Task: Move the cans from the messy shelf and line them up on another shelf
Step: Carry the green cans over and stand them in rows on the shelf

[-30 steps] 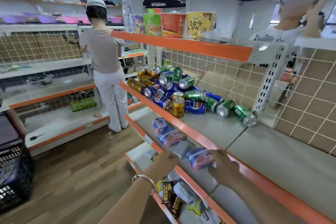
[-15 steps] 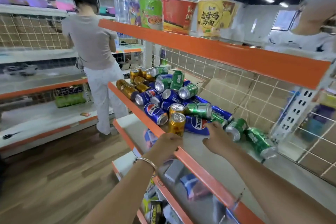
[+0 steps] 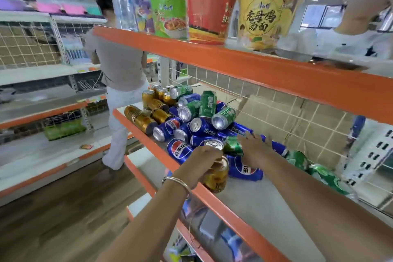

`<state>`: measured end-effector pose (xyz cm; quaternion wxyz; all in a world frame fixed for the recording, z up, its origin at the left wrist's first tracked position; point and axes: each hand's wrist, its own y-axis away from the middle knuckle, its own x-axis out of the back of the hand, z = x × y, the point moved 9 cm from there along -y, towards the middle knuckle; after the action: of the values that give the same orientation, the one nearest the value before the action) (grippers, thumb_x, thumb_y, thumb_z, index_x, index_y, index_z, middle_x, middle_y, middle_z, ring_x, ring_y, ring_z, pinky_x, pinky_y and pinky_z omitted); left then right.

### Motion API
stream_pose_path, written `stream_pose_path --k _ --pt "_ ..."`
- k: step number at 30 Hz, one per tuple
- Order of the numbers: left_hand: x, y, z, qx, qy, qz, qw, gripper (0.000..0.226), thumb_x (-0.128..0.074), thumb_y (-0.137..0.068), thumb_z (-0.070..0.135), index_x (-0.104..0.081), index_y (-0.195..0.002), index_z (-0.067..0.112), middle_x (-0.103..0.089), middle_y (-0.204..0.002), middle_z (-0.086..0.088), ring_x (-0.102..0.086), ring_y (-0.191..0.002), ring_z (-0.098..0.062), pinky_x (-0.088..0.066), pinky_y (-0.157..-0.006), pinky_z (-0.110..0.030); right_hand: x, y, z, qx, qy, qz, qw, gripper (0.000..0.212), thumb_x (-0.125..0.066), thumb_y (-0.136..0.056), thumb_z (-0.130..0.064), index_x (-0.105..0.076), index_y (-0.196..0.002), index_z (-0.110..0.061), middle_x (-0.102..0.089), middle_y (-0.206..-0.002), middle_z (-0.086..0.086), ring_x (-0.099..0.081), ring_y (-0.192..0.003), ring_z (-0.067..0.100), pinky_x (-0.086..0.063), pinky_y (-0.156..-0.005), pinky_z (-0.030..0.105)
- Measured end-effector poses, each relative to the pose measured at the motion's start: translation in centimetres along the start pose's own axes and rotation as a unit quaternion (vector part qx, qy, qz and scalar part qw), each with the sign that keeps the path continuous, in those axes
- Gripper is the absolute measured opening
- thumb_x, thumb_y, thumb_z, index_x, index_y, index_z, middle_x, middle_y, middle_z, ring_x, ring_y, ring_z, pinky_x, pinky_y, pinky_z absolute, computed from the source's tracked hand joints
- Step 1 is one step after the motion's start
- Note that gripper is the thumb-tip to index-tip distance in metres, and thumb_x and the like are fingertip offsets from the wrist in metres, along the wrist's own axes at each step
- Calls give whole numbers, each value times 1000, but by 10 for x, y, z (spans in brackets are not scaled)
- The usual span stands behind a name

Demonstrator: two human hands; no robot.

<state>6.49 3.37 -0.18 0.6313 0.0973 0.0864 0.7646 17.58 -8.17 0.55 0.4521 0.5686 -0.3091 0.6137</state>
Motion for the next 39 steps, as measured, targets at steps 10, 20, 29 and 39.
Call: stream_pose_path --k 10,20,29,39 --pt "-1 -45 1 67 87 -37 993 3 -57 -85 8 -60 -85 7 -61 -74 -12 -59 -64 -21 -52 -68 -30 -8 -34 12 -89 0 -45 995 83 -62 -78 -51 -26 -146 -21 -25 -152 14 -20 -141 34 -13 -111 61" --pt "-27 -76 14 102 124 -99 982 19 -62 -84 17 -61 -87 -2 -59 -75 -14 -58 -64 -22 -49 -59 -26 5 -6 60 -159 -446 48 879 57 -65 -76 -57 -66 -101 -6 -68 -77 9 -63 -66 18 -48 -65 28" --pt "-50 -90 27 117 248 -153 949 66 -83 -64 32 -58 -117 2 -68 -111 -19 -68 -99 -32 -55 -86 -43 9 6 30 -84 -610 -50 786 50 -61 -82 -55 -63 -118 -21 -64 -109 -4 -56 -106 19 -42 -100 37" --pt "-16 -104 22 81 180 -98 975 45 -77 -69 39 -62 -98 8 -71 -99 -14 -67 -94 -29 -55 -86 -40 -56 -49 88 -157 -169 -76 970 50 -58 -78 -43 -53 -121 -19 -57 -125 10 -52 -115 30 -40 -101 41"
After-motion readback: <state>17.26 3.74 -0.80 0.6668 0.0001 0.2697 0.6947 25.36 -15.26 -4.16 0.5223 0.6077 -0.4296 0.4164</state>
